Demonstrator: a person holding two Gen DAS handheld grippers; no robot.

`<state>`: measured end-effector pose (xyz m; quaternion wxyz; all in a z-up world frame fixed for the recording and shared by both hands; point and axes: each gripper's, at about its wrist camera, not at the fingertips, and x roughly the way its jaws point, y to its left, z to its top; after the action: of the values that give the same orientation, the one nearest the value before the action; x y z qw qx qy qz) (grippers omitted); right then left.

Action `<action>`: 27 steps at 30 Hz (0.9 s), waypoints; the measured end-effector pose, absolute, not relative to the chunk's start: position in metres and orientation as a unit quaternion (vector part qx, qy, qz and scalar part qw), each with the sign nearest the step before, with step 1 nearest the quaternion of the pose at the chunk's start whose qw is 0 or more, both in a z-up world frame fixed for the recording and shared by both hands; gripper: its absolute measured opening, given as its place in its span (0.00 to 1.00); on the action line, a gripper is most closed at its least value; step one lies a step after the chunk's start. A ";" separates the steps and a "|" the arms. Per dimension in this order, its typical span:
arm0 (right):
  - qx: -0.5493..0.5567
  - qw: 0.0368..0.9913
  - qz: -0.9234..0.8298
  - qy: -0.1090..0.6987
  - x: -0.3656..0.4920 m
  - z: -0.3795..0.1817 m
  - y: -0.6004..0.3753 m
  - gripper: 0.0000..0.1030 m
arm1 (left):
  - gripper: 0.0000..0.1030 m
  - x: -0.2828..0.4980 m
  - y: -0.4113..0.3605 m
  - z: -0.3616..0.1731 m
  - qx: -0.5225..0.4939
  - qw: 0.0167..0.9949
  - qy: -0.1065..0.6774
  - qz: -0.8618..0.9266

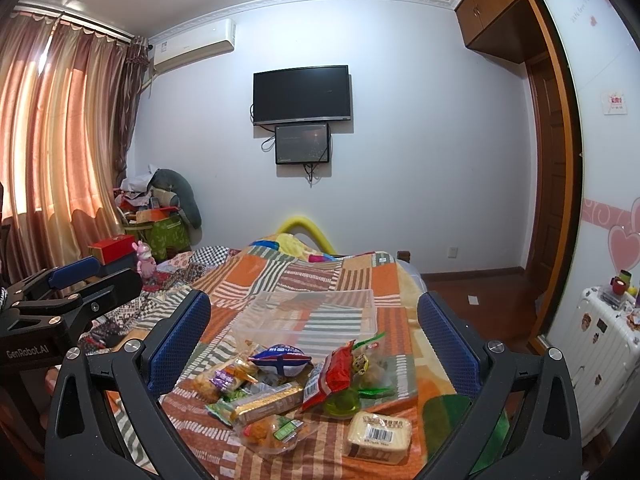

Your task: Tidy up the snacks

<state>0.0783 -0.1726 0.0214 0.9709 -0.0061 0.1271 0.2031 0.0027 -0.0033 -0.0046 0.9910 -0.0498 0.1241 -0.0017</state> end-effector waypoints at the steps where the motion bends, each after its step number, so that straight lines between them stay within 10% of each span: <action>1: -0.006 0.971 0.203 0.127 0.078 0.022 -0.173 1.00 | 1.00 0.003 -0.003 -0.005 -0.050 0.991 0.124 -0.002; 27: -0.015 0.948 0.139 0.285 0.122 -0.066 -0.220 0.83 | 0.76 0.069 0.037 -0.095 -0.064 0.949 0.309 -0.008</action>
<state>0.1224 -0.2205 -0.0665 0.9482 -0.0149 0.2854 0.1387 0.0687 0.0371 -0.0953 0.9489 -0.0644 0.3090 -0.0078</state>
